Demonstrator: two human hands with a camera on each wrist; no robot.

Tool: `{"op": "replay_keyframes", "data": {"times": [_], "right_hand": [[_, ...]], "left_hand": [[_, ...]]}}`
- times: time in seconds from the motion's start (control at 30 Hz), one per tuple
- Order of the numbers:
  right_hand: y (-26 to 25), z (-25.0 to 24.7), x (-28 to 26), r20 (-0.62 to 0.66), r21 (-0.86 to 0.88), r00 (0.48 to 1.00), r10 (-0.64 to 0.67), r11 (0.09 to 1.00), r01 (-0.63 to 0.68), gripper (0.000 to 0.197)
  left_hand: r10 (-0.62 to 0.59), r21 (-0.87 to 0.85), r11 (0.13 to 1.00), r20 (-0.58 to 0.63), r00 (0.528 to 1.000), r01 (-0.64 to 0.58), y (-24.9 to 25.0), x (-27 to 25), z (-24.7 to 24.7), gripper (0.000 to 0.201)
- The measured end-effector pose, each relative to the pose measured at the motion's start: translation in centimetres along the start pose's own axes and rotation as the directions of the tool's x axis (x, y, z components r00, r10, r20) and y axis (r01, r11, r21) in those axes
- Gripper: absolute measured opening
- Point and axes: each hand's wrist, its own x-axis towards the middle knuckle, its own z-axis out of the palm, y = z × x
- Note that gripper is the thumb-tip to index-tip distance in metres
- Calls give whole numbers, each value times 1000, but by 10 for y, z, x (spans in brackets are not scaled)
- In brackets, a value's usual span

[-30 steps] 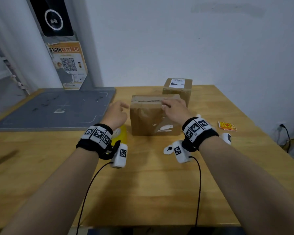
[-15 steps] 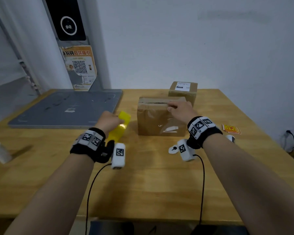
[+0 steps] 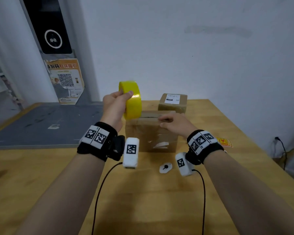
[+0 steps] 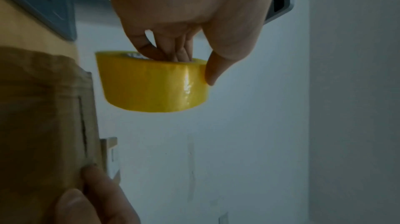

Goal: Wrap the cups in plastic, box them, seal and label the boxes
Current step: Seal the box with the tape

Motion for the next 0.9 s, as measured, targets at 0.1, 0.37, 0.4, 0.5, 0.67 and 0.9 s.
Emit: {"op": "replay_keyframes", "data": {"times": [0.1, 0.37, 0.4, 0.5, 0.67, 0.9], "right_hand": [[3, -5, 8, 30, 28, 999, 13, 1000, -14, 36], [-3, -37, 23, 23, 194, 999, 37, 980, -41, 92], [-4, -40, 23, 16, 176, 1000, 11, 984, -14, 94], [-16, -33, 27, -14, 89, 994, -111, 990, 112, 96], [-41, -17, 39, -65, 66, 982, -176, 981, 180, 56], [-54, -28, 45, -334, 59, 920, -205, 970, 238, 56]], "left_hand": [[27, -53, 998, 129, 991, -21, 1, 11, 21, 18], [-252, -142, 945, 255, 934, 294, -46, 27, 46, 34], [-263, -172, 935, 252, 931, 311, -50, 29, 45, 42], [-298, -221, 905, 278, 913, 363, -51, 31, 42, 49], [-342, -236, 868, 350, 872, 436, -53, 30, 27, 30], [-433, -324, 800, 270, 860, 504, -54, 33, 0, 58]]}}
